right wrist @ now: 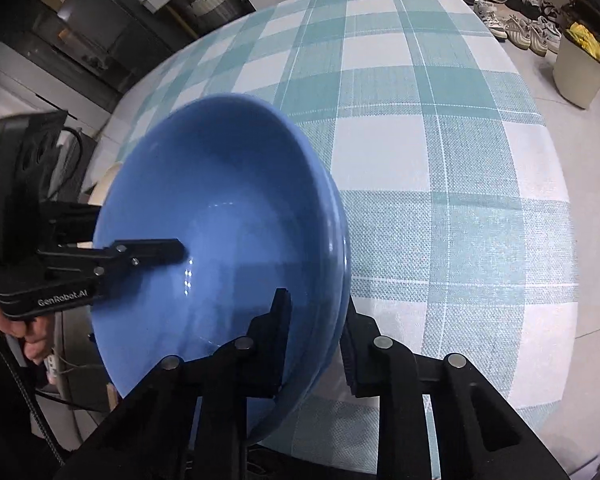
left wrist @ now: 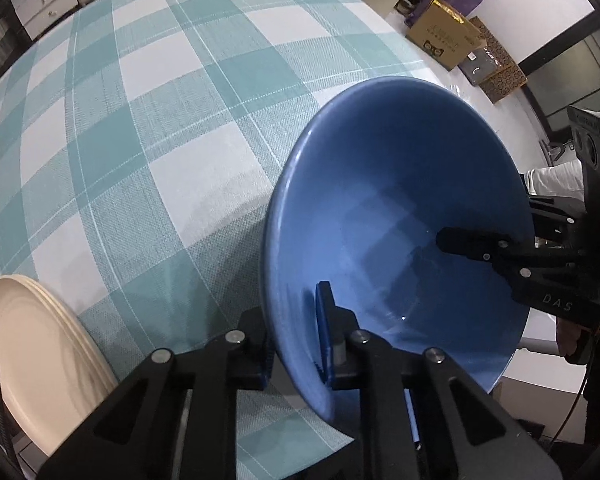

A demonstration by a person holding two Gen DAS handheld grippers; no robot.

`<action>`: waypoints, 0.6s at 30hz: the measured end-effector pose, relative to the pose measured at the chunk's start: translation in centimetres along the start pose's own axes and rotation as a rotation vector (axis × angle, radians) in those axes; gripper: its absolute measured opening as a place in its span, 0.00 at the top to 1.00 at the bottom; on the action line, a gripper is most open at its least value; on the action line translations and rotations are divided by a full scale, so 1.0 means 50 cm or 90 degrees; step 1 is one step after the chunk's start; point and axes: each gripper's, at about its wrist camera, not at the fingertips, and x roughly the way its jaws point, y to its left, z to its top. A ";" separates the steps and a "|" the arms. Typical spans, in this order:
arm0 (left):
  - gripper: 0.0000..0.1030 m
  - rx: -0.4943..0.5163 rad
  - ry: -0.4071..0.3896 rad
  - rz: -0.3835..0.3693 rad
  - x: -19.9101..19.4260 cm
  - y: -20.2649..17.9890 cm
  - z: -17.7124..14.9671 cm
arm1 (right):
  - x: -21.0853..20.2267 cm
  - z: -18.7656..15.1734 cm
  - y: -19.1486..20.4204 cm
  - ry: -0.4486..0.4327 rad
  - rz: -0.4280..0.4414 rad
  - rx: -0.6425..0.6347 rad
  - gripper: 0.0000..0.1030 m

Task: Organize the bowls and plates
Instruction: 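Close both tools on opposite rims of the stacked blue bowls, then lift the stacked blue bowls off the table with both tools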

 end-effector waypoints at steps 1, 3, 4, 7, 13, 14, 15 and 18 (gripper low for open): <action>0.85 -0.003 0.007 -0.001 0.000 0.001 0.001 | 0.000 0.000 0.002 0.003 -0.005 0.001 0.79; 0.85 -0.012 0.022 -0.006 0.000 0.003 0.003 | 0.001 0.003 0.004 0.012 -0.011 0.009 0.80; 0.86 -0.013 0.027 -0.005 0.000 0.005 0.004 | 0.001 0.005 0.003 0.016 -0.011 0.012 0.81; 0.86 -0.015 0.044 0.006 0.000 0.007 0.003 | 0.004 0.015 0.001 0.036 -0.003 0.029 0.81; 0.86 -0.036 0.060 -0.001 -0.008 0.026 0.001 | -0.002 0.038 -0.001 0.044 0.018 0.055 0.83; 0.86 -0.040 0.057 -0.002 -0.012 0.029 0.001 | -0.003 0.040 0.001 0.043 0.016 0.054 0.84; 0.86 -0.038 0.053 0.002 -0.016 0.030 0.002 | -0.002 0.043 0.005 0.046 0.008 0.046 0.84; 0.86 -0.033 0.047 0.007 -0.025 0.030 -0.001 | 0.002 0.044 0.015 0.047 -0.006 0.031 0.84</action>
